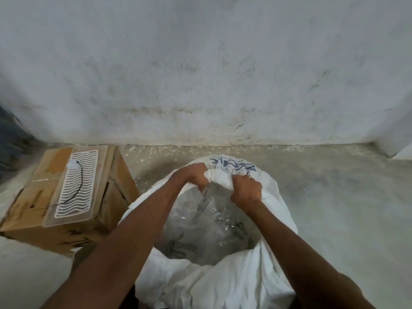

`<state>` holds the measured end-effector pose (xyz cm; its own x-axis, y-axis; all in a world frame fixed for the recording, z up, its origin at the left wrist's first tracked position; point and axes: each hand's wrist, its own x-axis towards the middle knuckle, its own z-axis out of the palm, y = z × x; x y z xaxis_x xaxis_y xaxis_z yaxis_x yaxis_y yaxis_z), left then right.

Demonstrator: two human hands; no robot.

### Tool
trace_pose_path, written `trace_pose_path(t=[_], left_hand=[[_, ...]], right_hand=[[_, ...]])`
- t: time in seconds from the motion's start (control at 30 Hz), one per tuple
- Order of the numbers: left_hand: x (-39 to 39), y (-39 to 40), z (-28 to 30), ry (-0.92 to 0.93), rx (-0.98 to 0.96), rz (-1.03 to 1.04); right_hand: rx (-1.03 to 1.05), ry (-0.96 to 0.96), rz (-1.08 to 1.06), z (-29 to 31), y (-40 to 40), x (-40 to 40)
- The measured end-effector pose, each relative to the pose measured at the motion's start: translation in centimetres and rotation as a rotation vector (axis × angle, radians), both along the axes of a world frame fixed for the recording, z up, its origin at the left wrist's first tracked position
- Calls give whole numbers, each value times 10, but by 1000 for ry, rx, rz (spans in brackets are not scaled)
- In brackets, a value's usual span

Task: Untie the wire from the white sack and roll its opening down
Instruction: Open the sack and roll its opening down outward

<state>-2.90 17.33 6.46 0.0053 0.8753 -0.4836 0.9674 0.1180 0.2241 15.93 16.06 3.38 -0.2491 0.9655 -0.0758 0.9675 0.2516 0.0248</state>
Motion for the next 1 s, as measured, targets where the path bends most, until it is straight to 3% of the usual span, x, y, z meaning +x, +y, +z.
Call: trace_pose_path(t=[0.13, 0.23, 0.37, 0.57, 0.63, 0.7, 0.77, 0.83, 0.93, 1.0], left_hand=[[26, -17, -17, 271, 413, -153], [42, -18, -28, 241, 589, -275], [50, -3, -33, 121, 525, -169], [46, 33, -8, 97, 101, -135], [46, 43, -5, 57, -25, -155], [51, 42, -6, 70, 38, -171], [64, 28, -10, 208, 281, -286], [79, 13, -18, 180, 475, -451], [93, 10, -19, 43, 540, -446], [98, 15, -17, 61, 524, -390]], right_hand=[[-251, 171, -46, 27, 23, -3], [-471, 140, 20, 53, 39, -1], [-501, 177, 4, 56, 44, 11], [1, -1, -125, 5, -4, 28], [-28, 75, -147, -2, -9, 34], [-135, 230, -197, 0, 0, 40], [-296, 369, -200, 12, 17, 44], [-481, 403, -142, 28, 31, 47], [-624, 450, -184, 42, 40, 55], [-577, 467, -176, 40, 33, 58]])
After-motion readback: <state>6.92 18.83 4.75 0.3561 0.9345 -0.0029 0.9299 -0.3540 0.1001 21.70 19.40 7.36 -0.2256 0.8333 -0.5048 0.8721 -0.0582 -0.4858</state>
